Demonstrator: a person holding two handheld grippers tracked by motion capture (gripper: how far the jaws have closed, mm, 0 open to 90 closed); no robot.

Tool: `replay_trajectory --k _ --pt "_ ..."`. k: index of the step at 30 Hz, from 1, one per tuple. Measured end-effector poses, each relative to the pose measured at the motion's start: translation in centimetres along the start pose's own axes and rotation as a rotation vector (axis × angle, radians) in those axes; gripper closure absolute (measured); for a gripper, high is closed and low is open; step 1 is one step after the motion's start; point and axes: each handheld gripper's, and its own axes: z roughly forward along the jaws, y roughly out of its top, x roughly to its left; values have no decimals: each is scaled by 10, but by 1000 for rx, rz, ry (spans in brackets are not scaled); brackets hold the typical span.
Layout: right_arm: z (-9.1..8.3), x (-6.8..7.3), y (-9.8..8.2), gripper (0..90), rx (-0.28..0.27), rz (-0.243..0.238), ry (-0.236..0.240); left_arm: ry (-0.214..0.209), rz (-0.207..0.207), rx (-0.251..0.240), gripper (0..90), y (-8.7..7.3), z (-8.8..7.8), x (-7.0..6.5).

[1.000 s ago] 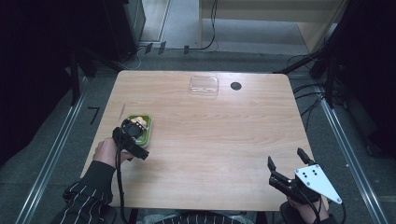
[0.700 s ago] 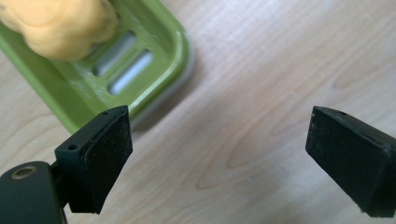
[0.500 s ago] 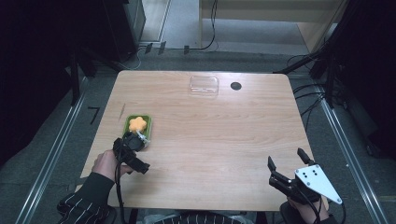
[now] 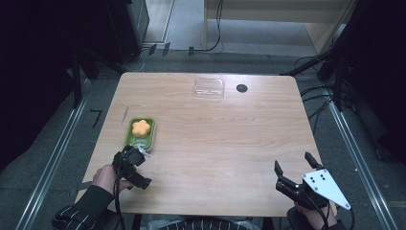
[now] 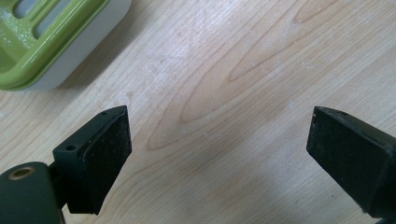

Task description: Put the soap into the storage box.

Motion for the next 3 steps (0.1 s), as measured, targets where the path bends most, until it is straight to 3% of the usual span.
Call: replay_trajectory --k 3 --pt "0 -1 0 133 2 -1 0 -3 -3 -18 30 2 -1 0"
